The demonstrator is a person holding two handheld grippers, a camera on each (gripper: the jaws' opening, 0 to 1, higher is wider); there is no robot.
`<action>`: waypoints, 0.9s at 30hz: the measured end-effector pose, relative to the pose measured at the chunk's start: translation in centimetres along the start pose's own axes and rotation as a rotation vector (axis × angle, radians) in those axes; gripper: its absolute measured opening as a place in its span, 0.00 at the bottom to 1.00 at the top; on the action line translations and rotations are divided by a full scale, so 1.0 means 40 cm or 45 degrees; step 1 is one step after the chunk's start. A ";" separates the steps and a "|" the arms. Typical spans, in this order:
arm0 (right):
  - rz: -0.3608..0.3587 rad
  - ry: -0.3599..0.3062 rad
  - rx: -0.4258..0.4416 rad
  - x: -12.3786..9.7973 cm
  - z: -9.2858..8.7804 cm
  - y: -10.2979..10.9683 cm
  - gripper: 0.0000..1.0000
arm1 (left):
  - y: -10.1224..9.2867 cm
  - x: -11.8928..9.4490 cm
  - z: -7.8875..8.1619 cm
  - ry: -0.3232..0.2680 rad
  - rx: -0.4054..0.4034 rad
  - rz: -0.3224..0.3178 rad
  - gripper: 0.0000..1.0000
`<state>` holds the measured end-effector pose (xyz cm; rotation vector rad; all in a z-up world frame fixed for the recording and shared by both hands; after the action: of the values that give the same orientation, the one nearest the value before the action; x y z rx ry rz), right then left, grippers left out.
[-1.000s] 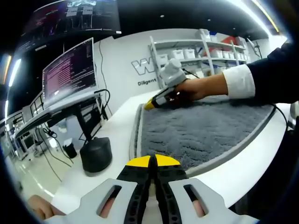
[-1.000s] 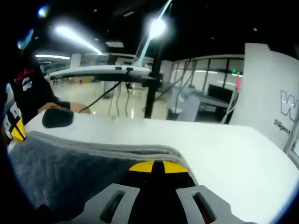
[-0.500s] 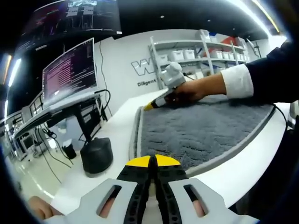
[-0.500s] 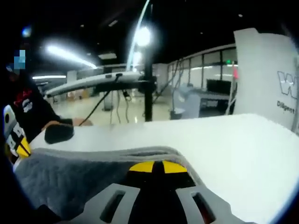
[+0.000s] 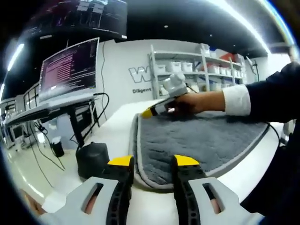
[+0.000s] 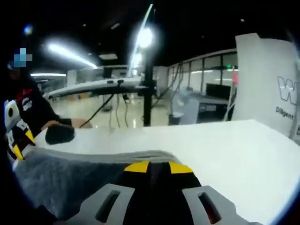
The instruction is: Open the folded towel by lifting each exposed corner and separating the folded layers until the towel lies flat within the target outline without major curled edges
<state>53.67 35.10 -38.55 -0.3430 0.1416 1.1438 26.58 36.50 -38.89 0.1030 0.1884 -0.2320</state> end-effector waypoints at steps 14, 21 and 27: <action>-0.025 -0.101 -0.044 -0.113 0.046 -0.006 0.08 | -0.009 0.003 -0.013 0.039 -0.067 -0.034 0.30; -0.015 -0.132 -0.071 -0.172 0.062 -0.001 0.09 | -0.016 0.009 -0.027 0.091 -0.126 -0.025 0.31; 0.008 -0.144 -0.102 -0.206 0.053 0.022 0.14 | -0.025 0.003 -0.037 0.116 -0.178 -0.033 0.33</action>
<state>49.32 29.00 -34.40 -0.3484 -0.0024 1.1740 26.20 35.67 -40.43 -0.0281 0.2959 -0.2397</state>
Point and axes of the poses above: the point that each gripper's makers call its tool centre point, and the gripper's own axes: x roughly forward along the fingers, y roughly to its left, z roughly out of its top, the point moved 1 cm from there along -x, roughly backward along the fingers, and after that the axes turned 6 degrees about -z, right-handed, at the moved point
